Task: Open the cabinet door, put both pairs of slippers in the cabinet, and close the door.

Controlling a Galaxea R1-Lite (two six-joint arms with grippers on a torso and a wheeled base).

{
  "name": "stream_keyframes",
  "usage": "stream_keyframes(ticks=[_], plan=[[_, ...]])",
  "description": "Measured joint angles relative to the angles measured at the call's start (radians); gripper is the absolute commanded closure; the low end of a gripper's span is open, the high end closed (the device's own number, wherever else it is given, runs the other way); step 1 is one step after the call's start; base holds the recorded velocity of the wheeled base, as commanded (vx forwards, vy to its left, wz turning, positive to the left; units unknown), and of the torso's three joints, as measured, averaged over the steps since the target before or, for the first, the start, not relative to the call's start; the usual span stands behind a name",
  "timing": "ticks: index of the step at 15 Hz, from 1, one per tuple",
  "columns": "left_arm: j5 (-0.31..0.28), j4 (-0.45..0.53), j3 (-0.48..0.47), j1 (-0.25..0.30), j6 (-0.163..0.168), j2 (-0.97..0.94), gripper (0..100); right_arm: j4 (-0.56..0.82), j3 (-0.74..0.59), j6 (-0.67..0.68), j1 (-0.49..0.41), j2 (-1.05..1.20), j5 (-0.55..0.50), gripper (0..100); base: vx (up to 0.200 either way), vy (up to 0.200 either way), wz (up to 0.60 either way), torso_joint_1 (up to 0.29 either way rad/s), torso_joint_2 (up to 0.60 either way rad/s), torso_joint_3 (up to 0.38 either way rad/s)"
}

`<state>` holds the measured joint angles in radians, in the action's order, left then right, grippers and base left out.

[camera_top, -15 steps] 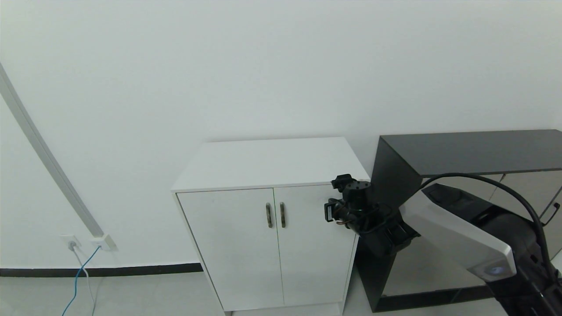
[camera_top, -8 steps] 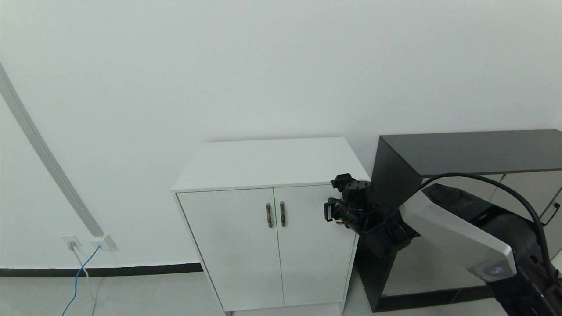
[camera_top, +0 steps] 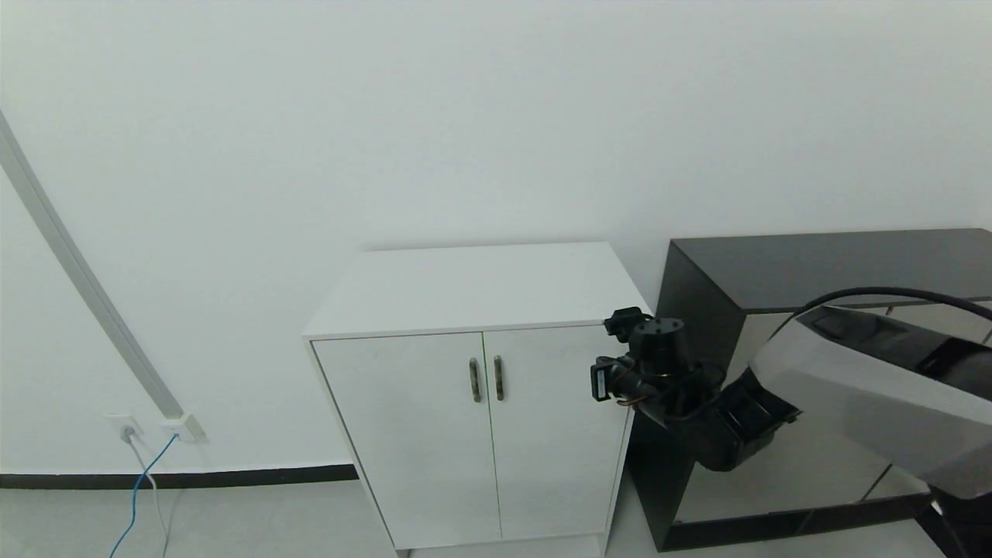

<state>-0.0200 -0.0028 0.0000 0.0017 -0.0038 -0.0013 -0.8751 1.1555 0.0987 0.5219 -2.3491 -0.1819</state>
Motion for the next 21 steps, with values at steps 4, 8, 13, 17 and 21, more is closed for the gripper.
stream_keyframes(ticks=[4, 8, 13, 17, 21], plan=[[0.000, 0.000, 0.000, 0.000, -0.002, 0.000, 100, -0.044, -0.238, 0.001, -0.003, 0.187, -0.015, 100, 0.000, 0.000, 0.00, 0.000, 0.00, 0.000], [0.002, 0.000, 0.000, 0.000, -0.002, 0.000, 100, -0.053, -0.439, 0.009, -0.027, 0.378, -0.089, 100, 0.000, 0.000, 0.00, 0.000, 0.00, 0.000], [0.002, 0.000, 0.000, 0.000, -0.002, 0.000, 100, -0.054, -0.669, 0.023, -0.114, 0.631, -0.142, 100, 0.000, 0.000, 0.00, 0.000, 0.00, 0.000], [0.001, 0.000, 0.000, -0.001, -0.001, 0.000, 100, -0.053, -0.827, 0.024, -0.216, 0.807, -0.150, 100, 0.000, 0.000, 0.00, 0.000, 0.00, 0.000], [0.000, 0.000, 0.000, 0.000, 0.000, 0.000, 100, -0.048, -0.971, 0.022, -0.340, 0.958, -0.152, 100, 0.000, 0.000, 0.00, 0.000, 0.00, 0.000]])
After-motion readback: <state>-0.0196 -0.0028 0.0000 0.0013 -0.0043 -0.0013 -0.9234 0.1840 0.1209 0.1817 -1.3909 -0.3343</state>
